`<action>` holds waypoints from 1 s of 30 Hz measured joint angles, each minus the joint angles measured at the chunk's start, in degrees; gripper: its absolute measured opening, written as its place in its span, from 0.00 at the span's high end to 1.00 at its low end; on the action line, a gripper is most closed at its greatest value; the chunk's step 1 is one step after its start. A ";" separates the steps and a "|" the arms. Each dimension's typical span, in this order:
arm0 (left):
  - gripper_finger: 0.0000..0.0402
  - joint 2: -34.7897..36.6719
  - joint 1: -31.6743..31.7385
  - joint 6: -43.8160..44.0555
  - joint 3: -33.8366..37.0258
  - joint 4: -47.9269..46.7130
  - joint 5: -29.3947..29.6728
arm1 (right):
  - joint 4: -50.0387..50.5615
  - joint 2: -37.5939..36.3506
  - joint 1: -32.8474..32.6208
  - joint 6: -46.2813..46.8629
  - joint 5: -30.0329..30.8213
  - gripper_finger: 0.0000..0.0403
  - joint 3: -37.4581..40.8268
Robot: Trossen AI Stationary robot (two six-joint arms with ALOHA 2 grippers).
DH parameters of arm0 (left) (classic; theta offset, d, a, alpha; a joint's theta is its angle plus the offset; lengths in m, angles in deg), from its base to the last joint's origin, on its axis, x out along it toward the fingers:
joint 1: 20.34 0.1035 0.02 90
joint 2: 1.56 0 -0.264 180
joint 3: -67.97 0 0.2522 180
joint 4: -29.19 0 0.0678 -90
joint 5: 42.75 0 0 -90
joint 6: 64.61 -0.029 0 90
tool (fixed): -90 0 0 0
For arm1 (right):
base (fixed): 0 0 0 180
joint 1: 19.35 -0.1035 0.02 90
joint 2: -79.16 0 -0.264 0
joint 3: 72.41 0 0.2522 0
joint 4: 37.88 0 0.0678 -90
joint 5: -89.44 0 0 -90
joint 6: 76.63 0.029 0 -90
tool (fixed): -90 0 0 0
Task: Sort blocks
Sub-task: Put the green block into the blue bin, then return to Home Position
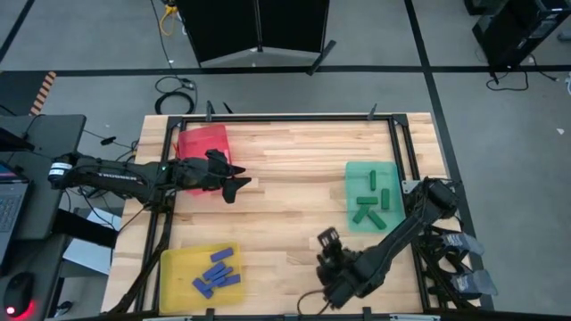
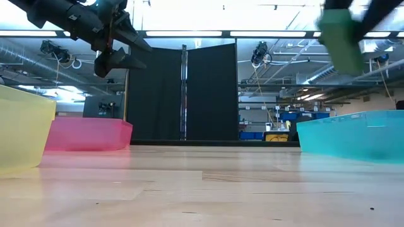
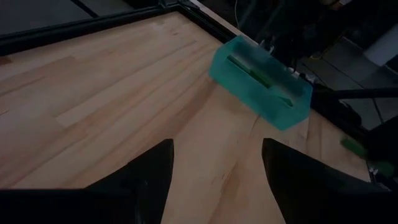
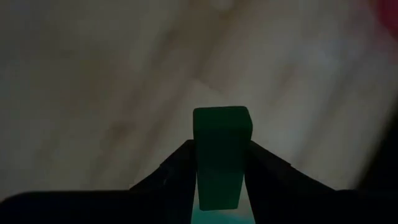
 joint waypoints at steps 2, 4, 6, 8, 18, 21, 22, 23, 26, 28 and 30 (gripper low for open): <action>0.37 0.00 -0.11 0.17 0.00 0.00 0.02 | 4.22 -1.08 1.29 1.67 2.54 0.70 -1.05; 0.37 0.00 -0.49 0.22 0.00 -0.01 0.01 | 9.88 -2.82 3.03 4.70 3.55 0.70 -0.65; 0.37 0.00 -1.02 0.35 0.00 -0.02 0.00 | 16.09 -5.00 4.78 8.43 3.79 0.70 1.09; 0.37 0.00 -1.56 0.39 0.00 -0.04 -0.02 | 17.03 -8.39 6.27 10.59 3.71 0.70 4.65; 0.37 0.02 -3.44 0.36 0.00 -0.07 0.16 | 9.95 -31.80 11.81 29.72 -1.14 0.65 32.97; 0.37 0.02 -3.43 -0.74 0.00 -0.05 0.36 | 4.51 -37.82 12.05 36.84 -0.42 0.55 40.14; 0.37 0.02 -3.43 -1.51 0.00 -0.04 0.53 | 3.63 -39.71 12.05 39.08 0.44 0.51 41.97; 0.37 0.02 -3.43 -2.10 0.00 -0.02 0.68 | 2.63 -41.77 12.04 40.77 0.93 0.48 43.67; 0.37 0.02 -3.87 -4.20 0.00 0.17 1.29 | -1.14 -46.62 11.57 44.08 1.36 0.40 47.72; 0.37 0.02 -4.87 -5.99 0.00 0.87 2.68 | -3.56 -49.58 11.02 46.23 3.10 0.37 49.75; 0.40 0.02 -6.15 -8.08 0.00 2.36 3.61 | -8.14 -51.93 10.20 47.35 5.98 0.36 51.72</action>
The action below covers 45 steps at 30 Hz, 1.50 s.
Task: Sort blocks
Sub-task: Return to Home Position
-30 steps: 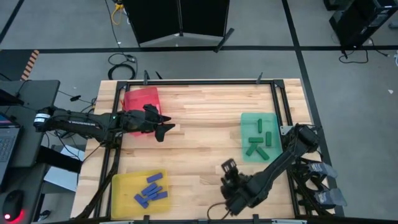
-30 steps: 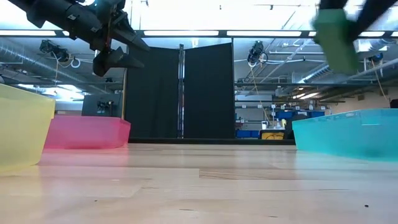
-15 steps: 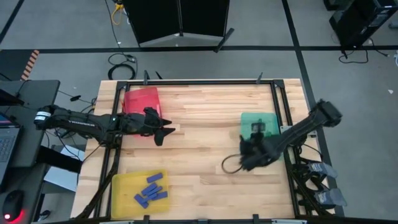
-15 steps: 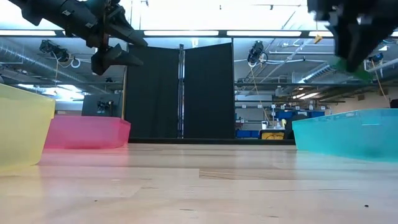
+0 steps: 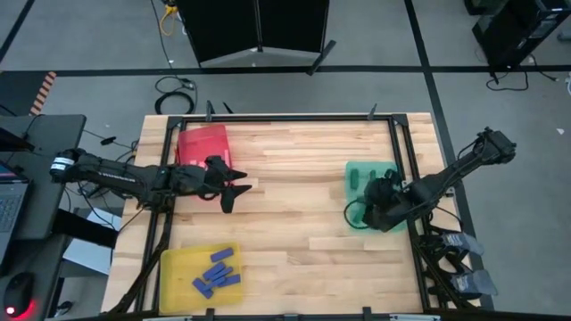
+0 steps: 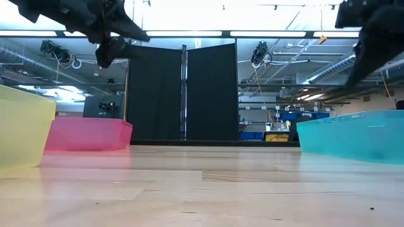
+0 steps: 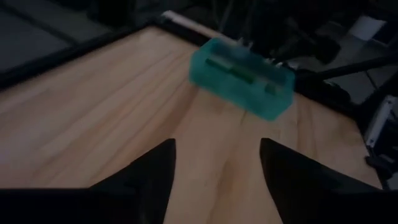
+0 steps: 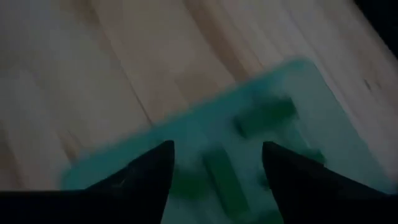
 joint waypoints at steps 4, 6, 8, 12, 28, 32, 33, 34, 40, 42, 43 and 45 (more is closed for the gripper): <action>0.55 0.04 -2.66 -4.21 2.27 7.46 1.03 | -19.23 -2.80 -1.98 -6.33 6.95 0.47 4.90; 0.68 0.04 -3.61 -5.85 4.45 11.25 1.85 | -33.21 -3.07 -2.55 -15.34 8.81 0.58 8.17; 0.83 0.45 -4.32 -7.43 7.07 14.93 2.75 | -48.00 -3.45 -3.38 -27.60 9.22 0.71 12.15; 0.97 6.35 -5.32 -9.91 12.12 19.95 3.10 | -72.39 -7.62 -5.31 -46.41 8.29 0.96 20.68; 1.00 28.68 -6.97 -17.01 22.93 9.86 1.52 | -75.21 -49.03 -4.61 -56.13 0.21 0.99 43.65; 1.00 29.69 -6.57 -17.11 24.70 10.31 -0.54 | -68.87 -56.71 -3.11 -56.90 -3.31 0.99 44.20; 1.00 30.00 -6.23 -17.10 24.78 10.55 -1.54 | -67.06 -58.50 -2.63 -57.11 -4.03 0.99 44.20; 1.00 30.32 -5.83 -17.12 24.91 10.89 -2.68 | -65.37 -60.29 -2.06 -57.18 -4.77 0.99 44.20; 1.00 32.62 -1.19 -17.43 25.46 9.45 -7.29 | -61.34 -62.07 2.17 -57.33 -11.98 0.99 43.50; 1.00 33.36 1.21 -17.55 25.64 9.07 -11.52 | -60.53 -61.95 3.96 -56.82 -13.81 0.99 43.48; 1.00 33.60 2.44 -17.56 26.08 10.08 -13.99 | -60.50 -61.96 4.91 -56.75 -15.03 0.99 43.48; 1.00 34.97 5.09 -17.54 27.38 10.88 -17.85 | -60.37 -62.04 6.84 -56.97 -16.93 0.99 43.48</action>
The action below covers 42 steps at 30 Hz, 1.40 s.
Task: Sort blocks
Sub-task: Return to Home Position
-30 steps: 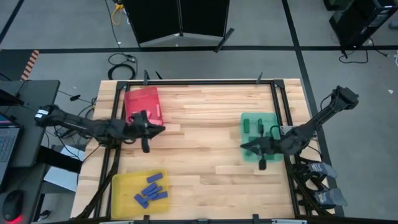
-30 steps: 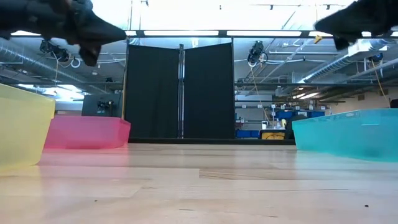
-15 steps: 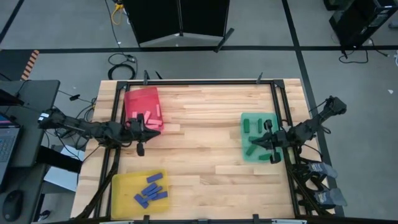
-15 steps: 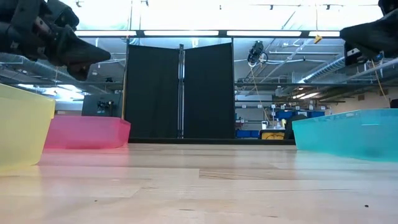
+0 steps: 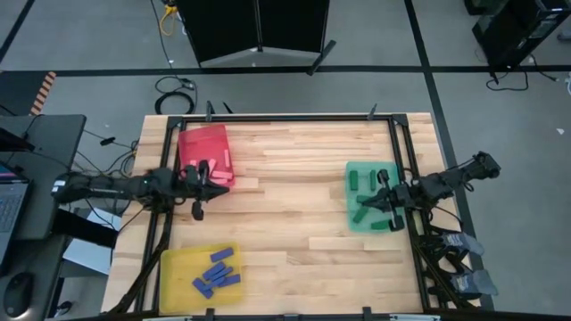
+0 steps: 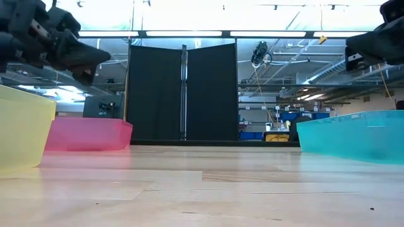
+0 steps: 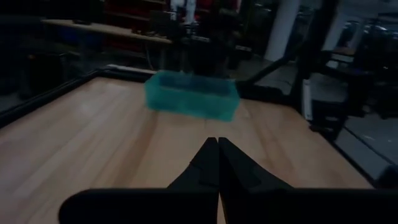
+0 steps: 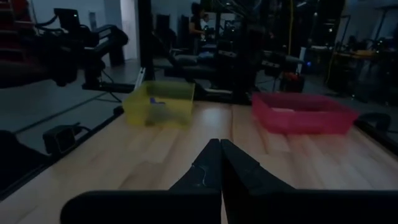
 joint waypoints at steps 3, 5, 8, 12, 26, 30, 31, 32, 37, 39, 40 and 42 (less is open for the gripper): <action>1.00 1.69 3.88 0.33 2.65 0.47 -2.64 | 0.31 0.02 3.22 0.08 -3.16 0.99 0.00; 1.00 2.85 5.96 0.54 2.82 -0.43 -5.44 | 0.68 0.04 5.32 0.62 -6.56 0.99 0.00; 1.00 3.57 8.51 -0.25 2.82 -0.35 -8.31 | 0.98 0.04 8.37 1.25 -10.28 0.99 0.02; 1.00 3.57 11.13 -3.02 2.82 -0.68 -8.56 | 0.91 0.04 12.86 1.16 -13.22 0.99 0.16; 0.99 3.24 13.60 -7.32 2.84 -0.33 5.55 | -4.76 1.84 19.47 0.06 -14.08 0.92 2.32; 0.98 3.24 13.60 -7.45 2.84 -0.03 6.66 | -4.76 1.84 19.47 0.06 -14.08 0.90 2.32; 0.97 3.24 13.60 -7.45 2.84 0.24 6.70 | -4.76 1.84 19.47 0.08 -14.06 0.90 2.32; 0.97 3.24 13.60 -7.45 2.84 0.15 6.72 | -4.76 1.84 19.47 0.06 -14.06 0.90 2.32; 0.96 3.22 13.60 -7.44 2.87 0.08 6.79 | -4.76 1.84 19.47 0.08 -14.04 0.90 2.32; 0.96 3.22 13.60 -7.43 2.87 0.08 6.79 | -4.77 1.84 19.47 0.08 -14.02 0.90 2.32; 0.96 3.22 13.60 -7.43 2.87 0.08 6.79 | -4.77 1.84 19.47 0.09 -14.01 0.90 2.32; 0.96 3.22 13.60 -7.43 2.87 0.07 6.79 | -4.77 1.84 19.47 0.10 -13.97 0.90 2.32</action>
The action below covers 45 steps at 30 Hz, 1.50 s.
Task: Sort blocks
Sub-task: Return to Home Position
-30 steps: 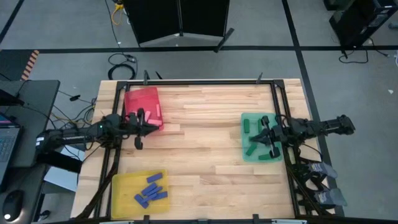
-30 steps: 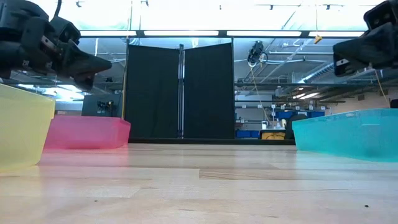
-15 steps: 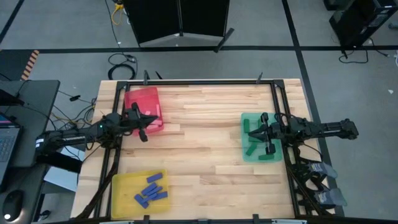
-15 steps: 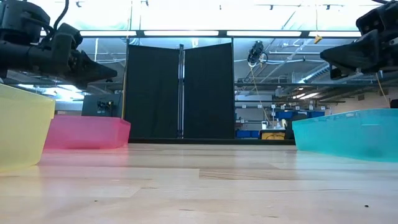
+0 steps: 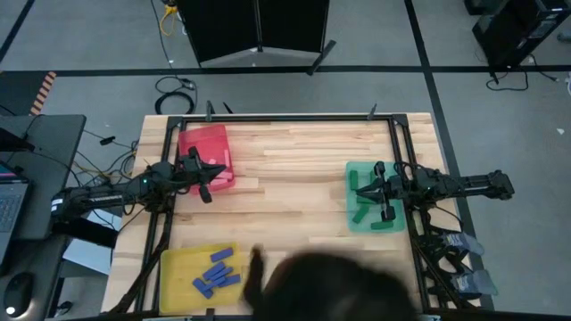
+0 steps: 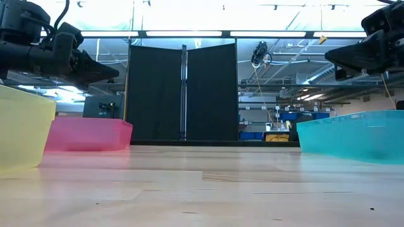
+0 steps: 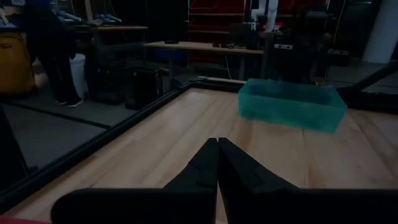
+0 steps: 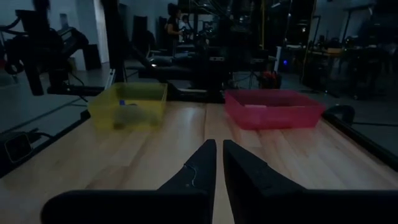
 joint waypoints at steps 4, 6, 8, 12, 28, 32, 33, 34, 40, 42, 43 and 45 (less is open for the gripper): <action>0.96 0.00 0.00 0.00 0.00 -0.02 0.02 | -2.32 -0.75 0.04 0.20 7.40 0.89 0.02; 0.96 0.01 0.00 0.02 0.00 -0.02 0.06 | -6.93 -0.94 0.11 0.22 15.12 0.89 -0.04; 0.96 0.01 -0.01 0.02 0.00 0.00 0.04 | -9.32 -0.86 0.07 0.22 19.84 0.89 -0.02; 0.96 0.02 -0.01 0.02 0.02 -0.04 0.04 | -13.89 -0.87 0.07 0.23 23.20 0.89 0.00; 0.96 0.01 -0.02 0.04 0.02 -0.04 0.04 | -14.92 -0.83 0.07 0.25 23.17 0.89 0.00; 0.96 0.00 -0.02 0.04 0.02 -0.06 0.04 | -14.92 -0.83 0.07 0.25 23.12 0.89 0.00; 0.96 0.00 -0.02 0.04 0.02 -0.04 0.04 | -14.92 -0.83 0.07 0.25 23.12 0.89 0.00; 0.96 0.00 -0.02 0.04 0.02 -0.04 0.04 | -14.94 -0.83 0.07 0.25 23.10 0.89 0.00; 0.96 0.00 -0.02 0.04 0.02 -0.05 0.04 | -14.48 -0.83 0.07 -0.05 23.01 0.89 0.00; 0.96 0.00 -0.02 0.04 0.02 -0.05 0.04 | -12.47 -0.83 -0.02 -1.50 21.68 0.89 0.00; 0.96 0.00 -0.02 0.05 0.02 -0.07 0.04 | -10.89 -0.83 -0.11 -2.58 20.53 0.89 0.00; 0.96 0.00 -0.02 0.05 0.02 -0.06 0.04 | -7.96 -0.83 -0.15 -5.15 18.45 0.89 0.00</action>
